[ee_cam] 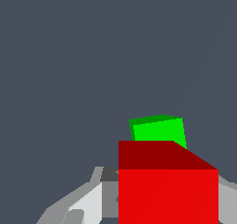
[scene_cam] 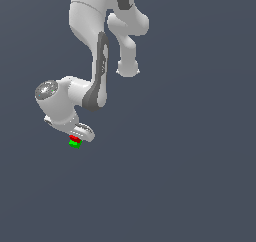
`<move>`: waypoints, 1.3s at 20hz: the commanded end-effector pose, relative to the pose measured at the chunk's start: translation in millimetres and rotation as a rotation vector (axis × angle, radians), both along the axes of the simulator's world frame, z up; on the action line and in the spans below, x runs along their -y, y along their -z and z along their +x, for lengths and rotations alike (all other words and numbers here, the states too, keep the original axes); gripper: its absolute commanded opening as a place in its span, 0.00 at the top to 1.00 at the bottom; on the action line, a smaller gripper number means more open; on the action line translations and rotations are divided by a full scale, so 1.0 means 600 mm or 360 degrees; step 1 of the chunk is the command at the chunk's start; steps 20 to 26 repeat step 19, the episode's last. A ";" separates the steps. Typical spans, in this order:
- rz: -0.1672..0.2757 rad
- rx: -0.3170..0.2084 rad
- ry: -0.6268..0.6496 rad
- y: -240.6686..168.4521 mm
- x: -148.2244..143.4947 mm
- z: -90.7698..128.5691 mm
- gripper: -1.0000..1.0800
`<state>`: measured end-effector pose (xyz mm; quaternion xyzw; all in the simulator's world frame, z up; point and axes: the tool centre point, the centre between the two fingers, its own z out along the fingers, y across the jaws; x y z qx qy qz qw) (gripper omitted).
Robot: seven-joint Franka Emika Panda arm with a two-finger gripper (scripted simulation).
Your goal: Stack the red cube on top of the green cube.
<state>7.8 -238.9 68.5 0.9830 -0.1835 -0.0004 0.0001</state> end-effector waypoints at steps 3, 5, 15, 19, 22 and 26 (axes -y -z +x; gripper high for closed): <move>0.0000 0.0002 -0.0003 0.003 0.023 0.009 1.00; 0.0000 0.0002 -0.0003 0.004 0.028 0.011 1.00; 0.0000 0.0001 -0.0002 0.005 0.030 0.013 0.04; 0.0000 0.0001 -0.0002 0.005 0.030 0.013 0.04; 0.0000 0.0001 -0.0002 0.005 0.030 0.013 0.04; 0.0000 0.0001 -0.0002 0.005 0.030 0.013 0.04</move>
